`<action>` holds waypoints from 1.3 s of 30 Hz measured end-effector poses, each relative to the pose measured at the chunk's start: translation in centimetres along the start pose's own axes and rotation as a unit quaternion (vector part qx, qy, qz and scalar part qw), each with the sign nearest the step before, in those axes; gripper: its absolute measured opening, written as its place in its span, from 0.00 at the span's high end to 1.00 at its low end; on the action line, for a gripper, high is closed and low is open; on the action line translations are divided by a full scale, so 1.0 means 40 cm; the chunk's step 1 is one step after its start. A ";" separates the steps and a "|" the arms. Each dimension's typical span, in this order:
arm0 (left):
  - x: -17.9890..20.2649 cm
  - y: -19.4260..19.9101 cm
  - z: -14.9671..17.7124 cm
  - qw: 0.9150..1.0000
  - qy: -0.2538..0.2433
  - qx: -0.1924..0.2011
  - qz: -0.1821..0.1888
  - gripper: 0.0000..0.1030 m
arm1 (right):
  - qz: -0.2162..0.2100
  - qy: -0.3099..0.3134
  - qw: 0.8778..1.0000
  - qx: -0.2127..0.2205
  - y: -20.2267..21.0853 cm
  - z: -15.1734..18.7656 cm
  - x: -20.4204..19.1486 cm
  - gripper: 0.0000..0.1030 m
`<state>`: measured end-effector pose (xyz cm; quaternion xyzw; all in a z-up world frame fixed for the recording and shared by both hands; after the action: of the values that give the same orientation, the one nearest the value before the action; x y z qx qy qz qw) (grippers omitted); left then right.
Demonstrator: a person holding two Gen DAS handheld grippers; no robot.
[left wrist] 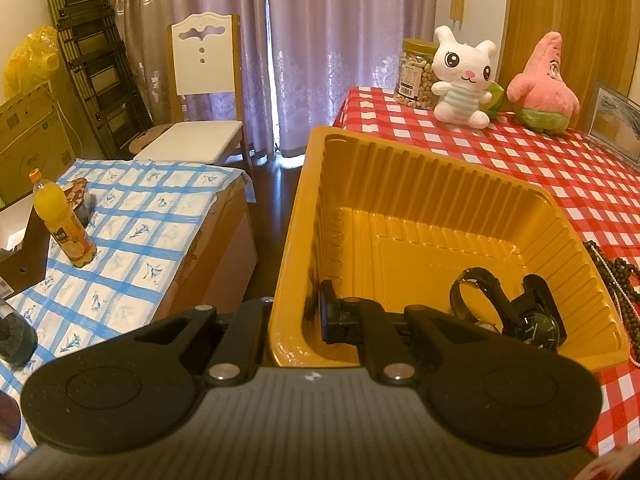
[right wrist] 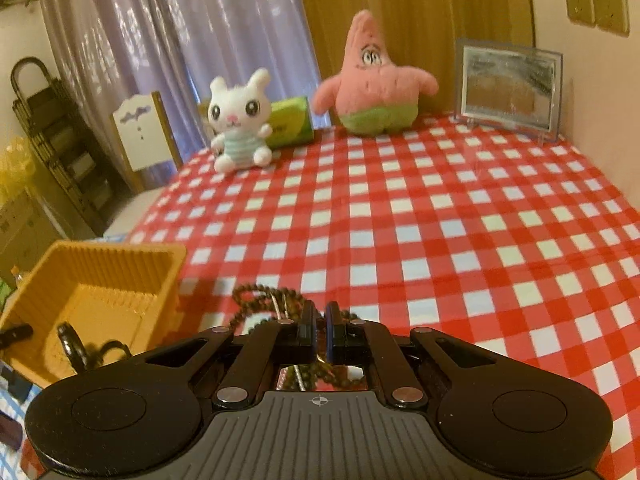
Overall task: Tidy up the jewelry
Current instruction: 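Carry the strap into the orange tray and open the right tool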
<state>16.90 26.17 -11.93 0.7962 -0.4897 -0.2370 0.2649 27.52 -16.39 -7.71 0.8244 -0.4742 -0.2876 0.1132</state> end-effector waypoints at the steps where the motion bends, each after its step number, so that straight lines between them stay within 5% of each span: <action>1: 0.001 0.000 0.000 1.000 0.000 0.000 0.001 0.92 | -0.001 0.002 1.000 0.003 0.006 -0.005 -0.005 0.96; 6: 0.007 -0.002 -0.005 1.000 -0.002 -0.001 0.003 0.92 | -0.024 0.006 1.000 0.007 0.024 -0.023 -0.060 0.96; 13: 0.010 -0.001 -0.008 1.000 -0.005 -0.001 0.007 0.92 | -0.120 0.027 0.992 0.001 -0.013 -0.038 -0.233 0.96; 25: 0.015 -0.002 -0.010 1.000 -0.006 -0.002 0.007 0.92 | -0.284 0.099 0.951 -0.067 -0.178 0.021 -0.581 0.96; 39: 0.016 0.004 0.000 1.000 -0.001 -0.008 0.012 0.92 | -0.283 0.117 0.943 -0.131 -0.302 0.112 -0.668 0.95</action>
<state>17.04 25.54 -11.91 0.7880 -0.4975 -0.2384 0.2732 23.29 12.98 -7.06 0.9303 -0.1626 -0.2689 0.1889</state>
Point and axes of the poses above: each gripper's, at about its wrist camera, not at the fingertips, and y roughly against the way its jaws point, x to its right, z to its underside, the point moved 7 cm from there along -y, roughly the way its jaws point, and after that the axes turned 9 degrees about -z, right-handed, at the moved point
